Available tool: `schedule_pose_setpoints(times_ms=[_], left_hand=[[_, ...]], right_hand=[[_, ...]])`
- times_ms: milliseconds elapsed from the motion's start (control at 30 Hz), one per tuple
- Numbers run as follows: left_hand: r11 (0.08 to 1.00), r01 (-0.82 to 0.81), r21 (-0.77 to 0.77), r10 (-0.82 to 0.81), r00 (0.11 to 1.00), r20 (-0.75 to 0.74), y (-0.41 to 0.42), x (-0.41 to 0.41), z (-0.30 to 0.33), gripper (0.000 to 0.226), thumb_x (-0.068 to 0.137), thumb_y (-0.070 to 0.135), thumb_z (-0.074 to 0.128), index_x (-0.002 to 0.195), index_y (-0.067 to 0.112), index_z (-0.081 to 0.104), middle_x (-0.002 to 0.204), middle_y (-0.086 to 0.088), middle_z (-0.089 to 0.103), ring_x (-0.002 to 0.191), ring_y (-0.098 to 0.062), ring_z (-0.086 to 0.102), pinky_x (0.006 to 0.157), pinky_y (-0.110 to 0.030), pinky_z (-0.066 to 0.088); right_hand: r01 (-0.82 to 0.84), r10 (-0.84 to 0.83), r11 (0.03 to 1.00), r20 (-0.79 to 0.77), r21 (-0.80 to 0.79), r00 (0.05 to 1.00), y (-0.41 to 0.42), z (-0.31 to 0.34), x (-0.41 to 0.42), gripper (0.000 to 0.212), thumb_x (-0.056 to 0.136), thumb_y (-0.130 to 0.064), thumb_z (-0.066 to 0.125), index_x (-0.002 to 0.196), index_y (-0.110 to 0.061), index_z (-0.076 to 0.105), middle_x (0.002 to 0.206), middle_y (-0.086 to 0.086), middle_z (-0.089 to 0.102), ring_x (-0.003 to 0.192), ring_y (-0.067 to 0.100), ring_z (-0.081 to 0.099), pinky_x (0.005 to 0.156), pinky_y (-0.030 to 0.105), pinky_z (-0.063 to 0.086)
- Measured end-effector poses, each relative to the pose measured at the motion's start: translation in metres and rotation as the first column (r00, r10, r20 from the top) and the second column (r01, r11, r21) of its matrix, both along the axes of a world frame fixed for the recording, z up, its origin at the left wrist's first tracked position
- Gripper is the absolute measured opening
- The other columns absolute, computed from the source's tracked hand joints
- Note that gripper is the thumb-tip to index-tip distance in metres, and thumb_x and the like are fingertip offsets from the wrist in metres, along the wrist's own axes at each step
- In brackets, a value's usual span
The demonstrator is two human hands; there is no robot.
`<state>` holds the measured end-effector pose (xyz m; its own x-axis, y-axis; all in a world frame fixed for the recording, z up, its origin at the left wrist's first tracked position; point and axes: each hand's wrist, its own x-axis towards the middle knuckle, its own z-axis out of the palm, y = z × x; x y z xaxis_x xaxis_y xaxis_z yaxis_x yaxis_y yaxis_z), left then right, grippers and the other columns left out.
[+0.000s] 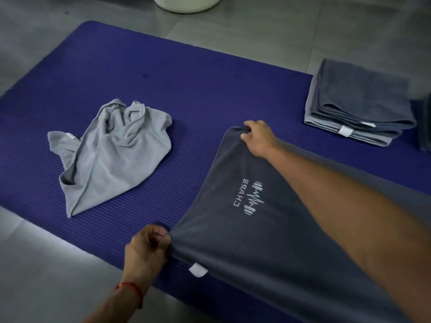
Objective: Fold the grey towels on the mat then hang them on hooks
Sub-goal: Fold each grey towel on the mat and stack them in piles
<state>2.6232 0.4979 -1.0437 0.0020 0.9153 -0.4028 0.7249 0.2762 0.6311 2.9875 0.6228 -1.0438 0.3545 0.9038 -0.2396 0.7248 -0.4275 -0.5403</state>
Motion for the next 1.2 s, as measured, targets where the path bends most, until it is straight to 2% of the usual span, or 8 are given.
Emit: schedule_pose_setpoints(times_ms=[133,300,400,500,733,867,1033,1200], left_hand=[[0.972,0.199,0.125,-0.184,0.976,-0.121,-0.003,0.006,-0.006,0.021,0.087,0.004,0.068,0.082,0.023,0.06,0.067,0.008,0.064,0.062,-0.005,0.059,0.056,-0.012,0.04],[0.859,0.397,0.323,-0.319,0.909,-0.269,-0.017,0.005,-0.015,0.017,0.091,0.01,0.058,0.107,0.016,0.055,0.098,-0.006,0.055,0.082,-0.034,0.056,0.067,-0.037,0.04],[0.59,0.707,0.391,-0.48,0.696,-0.534,-0.027,0.017,-0.01,0.04,0.079,0.028,0.05,0.116,0.016,0.059,0.118,-0.015,0.054,0.089,-0.037,0.052,0.068,-0.043,0.039],[0.281,0.86,0.426,-0.727,0.481,-0.491,-0.053,0.061,-0.008,0.038,0.083,0.034,0.051,0.117,0.021,0.062,0.125,-0.013,0.057,0.096,-0.036,0.055,0.078,-0.044,0.039],[-0.363,0.83,0.423,-0.867,-0.134,-0.48,-0.139,0.157,-0.012,0.005,0.086,0.031,0.06,0.088,0.027,0.063,0.092,0.004,0.056,0.083,-0.018,0.054,0.074,-0.032,0.039],[-0.322,0.889,0.326,-0.87,-0.142,-0.473,-0.149,0.173,-0.022,0.026,0.084,0.033,0.048,0.086,0.022,0.071,0.088,0.003,0.064,0.077,-0.017,0.066,0.07,-0.029,0.054],[-0.507,0.845,0.169,-0.708,-0.297,-0.64,-0.158,0.194,-0.001,0.008,0.052,0.011,0.066,0.058,0.018,0.065,0.065,-0.003,0.058,0.055,-0.023,0.059,0.043,-0.027,0.044],[-0.492,0.843,0.218,-0.774,-0.309,-0.552,-0.163,0.203,0.013,0.007,0.06,0.024,0.05,0.057,0.022,0.057,0.058,0.0,0.055,0.05,-0.023,0.057,0.043,-0.028,0.041]], right_hand=[[-0.303,0.303,0.953,0.038,-0.008,0.952,-0.052,0.0,-0.013,0.066,0.105,-0.021,0.049,0.162,-0.029,0.017,0.17,0.002,-0.004,0.155,0.024,0.015,0.123,0.044,0.026],[-0.55,0.556,0.825,0.358,-0.129,0.75,-0.168,-0.011,-0.011,0.057,0.104,-0.029,0.047,0.158,-0.021,0.032,0.166,0.01,0.02,0.15,0.029,0.028,0.121,0.054,0.027],[-0.624,0.633,0.756,0.464,-0.198,0.619,-0.252,-0.018,-0.009,0.055,0.097,-0.036,0.054,0.15,-0.021,0.048,0.16,0.013,0.037,0.144,0.03,0.041,0.115,0.057,0.036],[-0.607,0.641,0.754,0.488,-0.253,0.593,-0.334,-0.015,-0.005,0.056,0.092,-0.039,0.06,0.145,-0.024,0.054,0.157,0.012,0.042,0.143,0.028,0.044,0.114,0.057,0.038],[-0.365,0.421,0.904,0.602,-0.222,0.679,-0.505,0.009,0.01,0.034,0.081,-0.027,0.062,0.115,-0.023,0.059,0.107,0.003,0.061,0.095,0.024,0.056,0.085,0.038,0.041],[-0.16,0.292,0.951,0.598,-0.266,0.747,-0.562,0.015,0.025,0.032,0.083,-0.025,0.058,0.115,-0.02,0.061,0.105,0.006,0.064,0.089,0.028,0.066,0.076,0.04,0.057],[-0.089,0.256,0.952,0.596,-0.294,0.761,-0.565,0.015,0.015,0.052,0.062,-0.006,0.083,0.111,-0.012,0.067,0.104,0.008,0.065,0.087,0.028,0.066,0.056,0.038,0.057],[-0.104,0.223,0.97,0.633,-0.22,0.741,-0.551,0.011,0.021,0.034,0.066,-0.009,0.071,0.099,-0.012,0.068,0.088,0.005,0.066,0.071,0.027,0.066,0.051,0.034,0.053]])
